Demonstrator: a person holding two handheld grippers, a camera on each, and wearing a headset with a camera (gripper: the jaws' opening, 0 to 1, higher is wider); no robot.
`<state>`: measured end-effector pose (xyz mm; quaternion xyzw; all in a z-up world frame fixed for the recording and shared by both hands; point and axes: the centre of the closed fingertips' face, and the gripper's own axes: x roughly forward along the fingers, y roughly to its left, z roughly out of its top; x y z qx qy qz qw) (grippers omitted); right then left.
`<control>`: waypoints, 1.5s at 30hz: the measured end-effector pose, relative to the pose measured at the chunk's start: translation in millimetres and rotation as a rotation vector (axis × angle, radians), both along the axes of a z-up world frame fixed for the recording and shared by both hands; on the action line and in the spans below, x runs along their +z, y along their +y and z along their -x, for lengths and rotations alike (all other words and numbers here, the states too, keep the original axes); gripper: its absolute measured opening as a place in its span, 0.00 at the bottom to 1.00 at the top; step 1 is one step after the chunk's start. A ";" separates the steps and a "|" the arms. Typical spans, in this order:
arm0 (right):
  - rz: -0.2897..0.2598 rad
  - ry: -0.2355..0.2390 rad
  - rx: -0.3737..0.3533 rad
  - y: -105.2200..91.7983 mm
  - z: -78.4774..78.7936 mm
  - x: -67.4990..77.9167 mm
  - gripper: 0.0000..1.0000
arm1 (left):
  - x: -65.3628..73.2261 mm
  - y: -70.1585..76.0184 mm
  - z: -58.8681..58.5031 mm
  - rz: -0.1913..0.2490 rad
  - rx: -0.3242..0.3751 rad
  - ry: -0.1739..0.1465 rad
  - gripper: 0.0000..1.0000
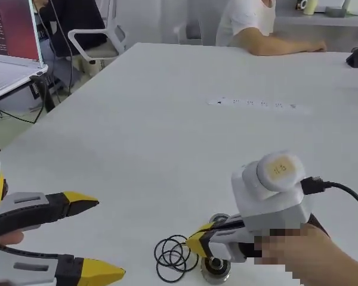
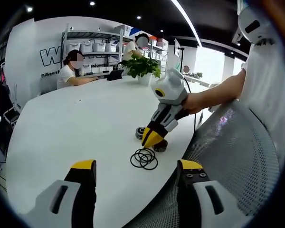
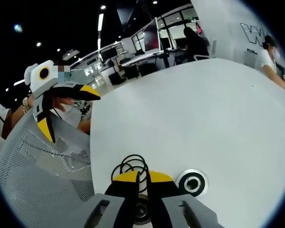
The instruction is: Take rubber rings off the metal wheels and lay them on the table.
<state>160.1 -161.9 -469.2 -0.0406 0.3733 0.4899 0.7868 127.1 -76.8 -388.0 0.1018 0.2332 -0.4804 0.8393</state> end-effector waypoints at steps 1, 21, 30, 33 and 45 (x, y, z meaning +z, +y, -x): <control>0.000 -0.001 -0.001 -0.1 -0.3 0.0 0.05 | -0.3 0.4 -0.2 -0.001 0.000 0.001 0.67; -0.012 -0.120 -0.044 -18.7 -18.2 42.6 0.08 | -2.9 3.4 -1.4 -0.007 0.000 0.003 0.66; -0.067 -0.172 -0.116 -31.4 -29.1 80.0 0.11 | -2.6 1.4 0.9 -0.001 -0.011 0.008 0.66; -0.096 -0.181 -0.124 -34.1 -27.8 95.8 0.15 | -1.6 0.8 1.4 0.003 -0.012 0.007 0.66; -0.077 -0.200 -0.081 -58.5 6.2 116.1 0.34 | -1.6 -4.0 5.8 0.012 -0.031 0.023 0.68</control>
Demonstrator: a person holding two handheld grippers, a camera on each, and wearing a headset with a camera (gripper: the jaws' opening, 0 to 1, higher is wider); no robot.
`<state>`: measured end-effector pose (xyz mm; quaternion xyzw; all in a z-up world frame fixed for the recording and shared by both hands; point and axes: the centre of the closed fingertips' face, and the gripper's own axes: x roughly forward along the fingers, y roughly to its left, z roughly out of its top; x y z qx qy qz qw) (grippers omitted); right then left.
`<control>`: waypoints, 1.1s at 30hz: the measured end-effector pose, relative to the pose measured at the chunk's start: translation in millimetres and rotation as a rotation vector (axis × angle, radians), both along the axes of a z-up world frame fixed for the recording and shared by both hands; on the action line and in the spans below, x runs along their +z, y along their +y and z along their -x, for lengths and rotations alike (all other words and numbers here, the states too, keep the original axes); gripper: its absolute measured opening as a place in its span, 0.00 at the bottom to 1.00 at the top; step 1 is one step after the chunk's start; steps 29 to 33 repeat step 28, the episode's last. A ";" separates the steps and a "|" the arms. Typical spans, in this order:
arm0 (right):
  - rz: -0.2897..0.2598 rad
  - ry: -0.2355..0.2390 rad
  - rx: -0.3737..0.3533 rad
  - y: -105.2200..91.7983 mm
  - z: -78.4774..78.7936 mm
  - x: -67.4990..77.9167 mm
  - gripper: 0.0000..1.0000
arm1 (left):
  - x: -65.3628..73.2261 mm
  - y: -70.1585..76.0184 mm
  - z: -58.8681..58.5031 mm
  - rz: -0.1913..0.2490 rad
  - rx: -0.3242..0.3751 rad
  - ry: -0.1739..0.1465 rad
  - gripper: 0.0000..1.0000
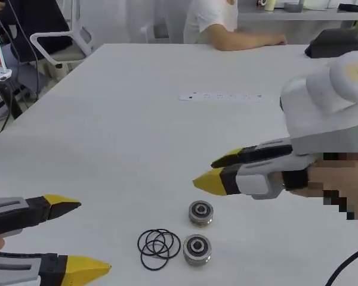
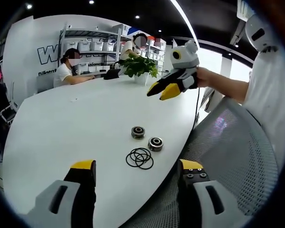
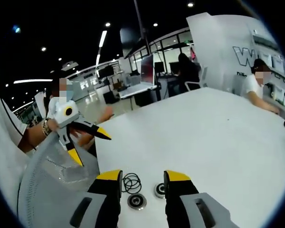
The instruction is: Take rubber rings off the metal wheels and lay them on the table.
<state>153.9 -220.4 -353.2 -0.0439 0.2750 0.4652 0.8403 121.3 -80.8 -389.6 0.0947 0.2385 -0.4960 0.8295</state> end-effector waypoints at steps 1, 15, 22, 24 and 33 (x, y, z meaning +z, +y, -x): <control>0.009 -0.006 0.014 -3.6 5.8 -0.1 0.37 | 0.2 -0.2 0.1 0.002 0.000 0.000 0.68; 0.078 -0.025 0.072 -36.7 61.4 -15.5 0.68 | -0.3 -3.5 3.7 0.012 -0.015 0.011 0.79; 0.062 0.008 -0.022 -56.8 70.5 -27.0 0.76 | -5.3 -6.2 7.3 0.007 -0.025 0.042 0.99; 0.063 0.015 -0.054 -62.9 72.6 -30.7 0.82 | -6.6 -5.9 8.0 -0.001 -0.031 0.044 0.99; 0.077 0.032 -0.133 -77.5 74.4 -39.2 0.89 | -7.9 -5.8 9.8 -0.005 -0.032 0.054 0.99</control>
